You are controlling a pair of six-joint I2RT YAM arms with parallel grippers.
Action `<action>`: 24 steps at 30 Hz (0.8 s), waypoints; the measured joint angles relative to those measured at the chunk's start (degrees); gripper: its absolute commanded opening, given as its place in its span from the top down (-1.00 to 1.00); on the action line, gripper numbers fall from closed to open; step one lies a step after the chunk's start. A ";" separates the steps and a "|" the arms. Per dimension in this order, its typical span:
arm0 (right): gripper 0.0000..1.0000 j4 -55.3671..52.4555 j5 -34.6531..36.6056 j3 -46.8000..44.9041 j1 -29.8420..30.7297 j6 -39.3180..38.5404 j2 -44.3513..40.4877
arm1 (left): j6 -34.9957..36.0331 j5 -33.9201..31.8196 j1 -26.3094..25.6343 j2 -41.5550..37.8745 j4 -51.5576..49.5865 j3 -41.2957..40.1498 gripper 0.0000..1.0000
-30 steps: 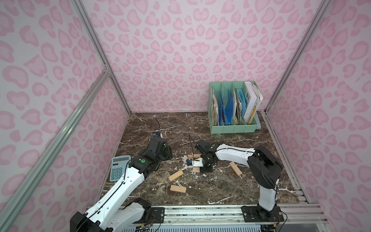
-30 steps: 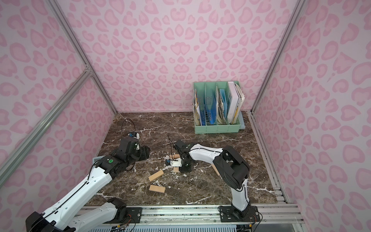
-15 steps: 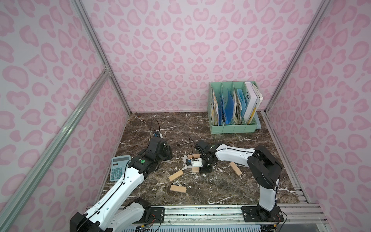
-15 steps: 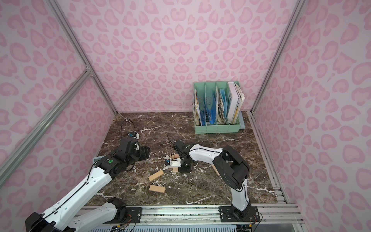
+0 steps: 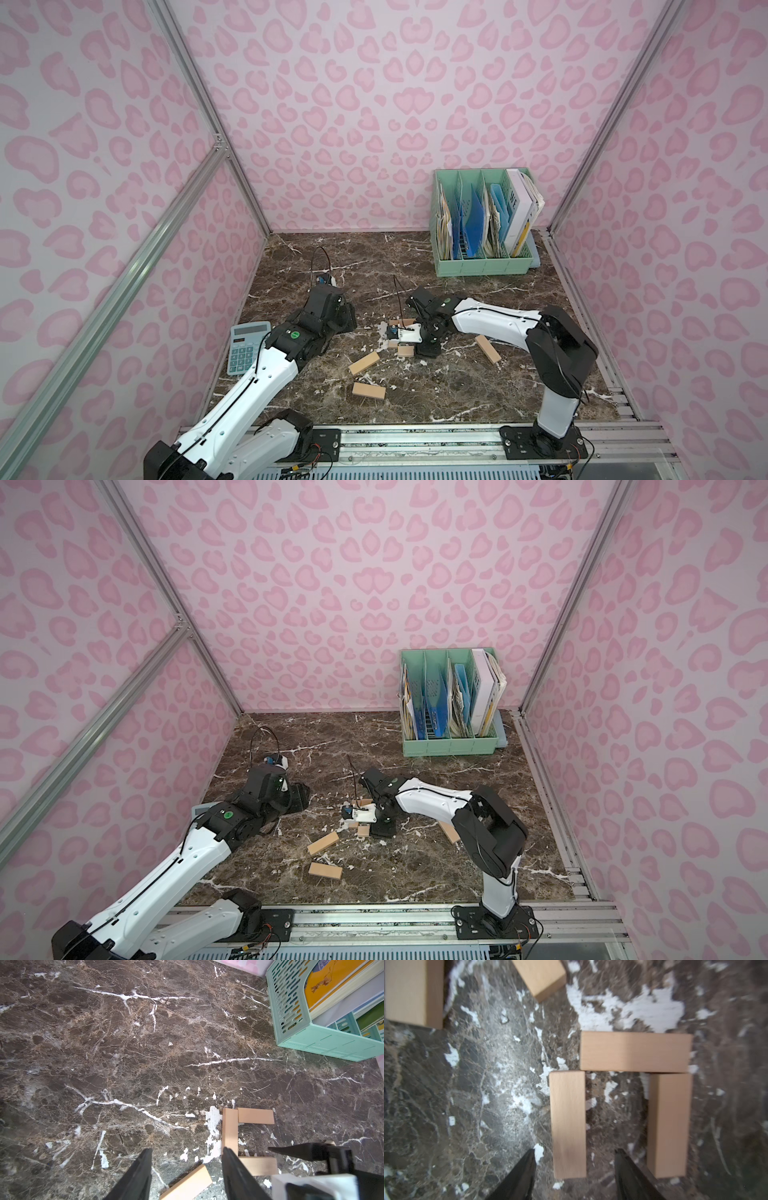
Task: Assemble the number 6 with building blocks
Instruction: Assemble the building block at the center of the board, then pick up the building block from the center of the board.
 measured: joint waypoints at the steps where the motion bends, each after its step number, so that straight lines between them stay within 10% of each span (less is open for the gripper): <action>1: -0.47 -0.02 0.81 0.17 -1.09 0.96 -2.01 | 0.00 -0.02 0.00 -0.04 0.00 0.09 -0.15; 9: -0.49 -4.83 14.60 1.44 -12.85 13.16 -5.20 | 0.00 1.11 0.11 1.79 0.39 0.15 -0.15; 24: -0.47 -6.03 14.93 -15.93 -19.26 19.45 -13.84 | 0.24 2.93 0.11 2.34 0.37 0.37 -0.15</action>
